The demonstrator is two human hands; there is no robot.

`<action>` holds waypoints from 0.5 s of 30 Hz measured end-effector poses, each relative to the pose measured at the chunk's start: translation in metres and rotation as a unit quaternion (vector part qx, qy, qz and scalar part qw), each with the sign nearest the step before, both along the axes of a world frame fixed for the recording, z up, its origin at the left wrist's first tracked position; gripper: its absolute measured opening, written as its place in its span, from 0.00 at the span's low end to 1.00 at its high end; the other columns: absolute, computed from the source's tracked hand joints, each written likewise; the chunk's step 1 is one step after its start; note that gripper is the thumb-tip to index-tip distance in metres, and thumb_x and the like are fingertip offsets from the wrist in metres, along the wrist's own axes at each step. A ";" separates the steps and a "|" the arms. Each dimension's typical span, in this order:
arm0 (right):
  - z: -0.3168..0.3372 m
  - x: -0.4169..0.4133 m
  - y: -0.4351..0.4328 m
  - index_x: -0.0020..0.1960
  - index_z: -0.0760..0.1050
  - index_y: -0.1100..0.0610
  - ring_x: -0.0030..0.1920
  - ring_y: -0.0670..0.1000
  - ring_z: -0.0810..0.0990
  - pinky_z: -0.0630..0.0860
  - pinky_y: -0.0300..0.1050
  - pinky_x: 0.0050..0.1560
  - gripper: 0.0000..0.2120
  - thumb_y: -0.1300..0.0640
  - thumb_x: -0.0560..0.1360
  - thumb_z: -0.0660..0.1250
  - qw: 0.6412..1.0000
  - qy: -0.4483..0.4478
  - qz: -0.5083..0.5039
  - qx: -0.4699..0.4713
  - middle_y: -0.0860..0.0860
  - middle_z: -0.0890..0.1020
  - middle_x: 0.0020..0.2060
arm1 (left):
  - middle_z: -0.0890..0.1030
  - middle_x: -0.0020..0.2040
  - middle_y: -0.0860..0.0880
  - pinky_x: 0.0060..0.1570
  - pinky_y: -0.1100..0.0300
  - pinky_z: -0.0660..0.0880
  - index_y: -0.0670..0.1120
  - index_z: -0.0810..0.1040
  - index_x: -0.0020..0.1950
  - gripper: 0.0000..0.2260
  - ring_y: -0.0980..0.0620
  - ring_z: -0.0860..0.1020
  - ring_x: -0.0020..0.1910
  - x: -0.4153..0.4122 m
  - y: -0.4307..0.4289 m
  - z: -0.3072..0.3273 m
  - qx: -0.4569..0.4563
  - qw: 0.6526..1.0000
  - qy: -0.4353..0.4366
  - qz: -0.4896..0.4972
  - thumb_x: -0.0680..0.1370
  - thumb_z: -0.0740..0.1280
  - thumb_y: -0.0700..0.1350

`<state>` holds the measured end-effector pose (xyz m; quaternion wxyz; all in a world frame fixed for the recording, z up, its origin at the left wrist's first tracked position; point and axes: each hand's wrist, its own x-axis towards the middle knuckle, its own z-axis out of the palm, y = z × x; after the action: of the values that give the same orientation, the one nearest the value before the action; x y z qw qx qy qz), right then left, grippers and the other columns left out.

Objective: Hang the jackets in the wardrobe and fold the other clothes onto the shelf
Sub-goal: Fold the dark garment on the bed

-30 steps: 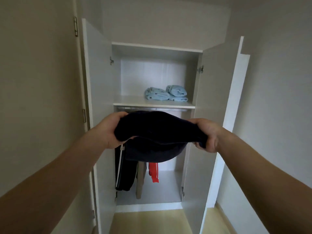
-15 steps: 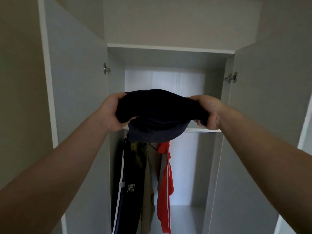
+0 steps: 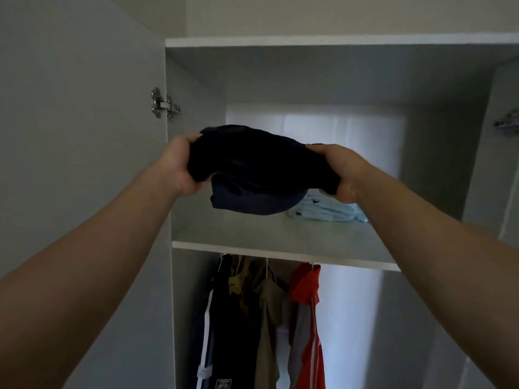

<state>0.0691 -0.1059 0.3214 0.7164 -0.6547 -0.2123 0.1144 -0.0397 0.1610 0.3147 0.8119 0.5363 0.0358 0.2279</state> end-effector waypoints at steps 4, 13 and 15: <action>-0.009 0.070 0.043 0.60 0.80 0.58 0.42 0.54 0.88 0.82 0.45 0.35 0.16 0.48 0.79 0.70 0.998 -0.002 0.052 0.026 0.55 0.88 0.46 | 0.77 0.33 0.48 0.27 0.61 0.76 0.47 0.78 0.36 0.12 0.49 0.79 0.28 0.050 0.036 0.006 0.015 0.998 0.003 0.061 0.77 0.60 0.45; -0.097 0.175 0.100 0.45 0.72 0.58 0.35 0.54 0.80 0.78 0.45 0.34 0.22 0.39 0.83 0.58 0.775 -0.268 0.021 -0.572 0.58 0.83 0.49 | 0.76 0.68 0.37 0.57 0.54 0.74 0.37 0.74 0.67 0.18 0.40 0.78 0.60 0.155 0.079 -0.066 0.559 0.682 0.391 0.265 0.80 0.66 0.45; -0.095 0.185 0.116 0.48 0.73 0.58 0.43 0.55 0.79 0.73 0.46 0.42 0.21 0.40 0.83 0.56 0.708 -0.439 -0.066 -0.549 0.58 0.81 0.54 | 0.66 0.78 0.43 0.72 0.56 0.63 0.44 0.63 0.80 0.27 0.42 0.68 0.75 0.175 0.077 -0.066 0.603 0.690 0.307 0.256 0.82 0.65 0.50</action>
<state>0.2543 0.0106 0.2268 0.0620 -0.9211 -0.3591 -0.1372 0.1351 0.2382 0.2486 0.1676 0.9208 0.2737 0.2217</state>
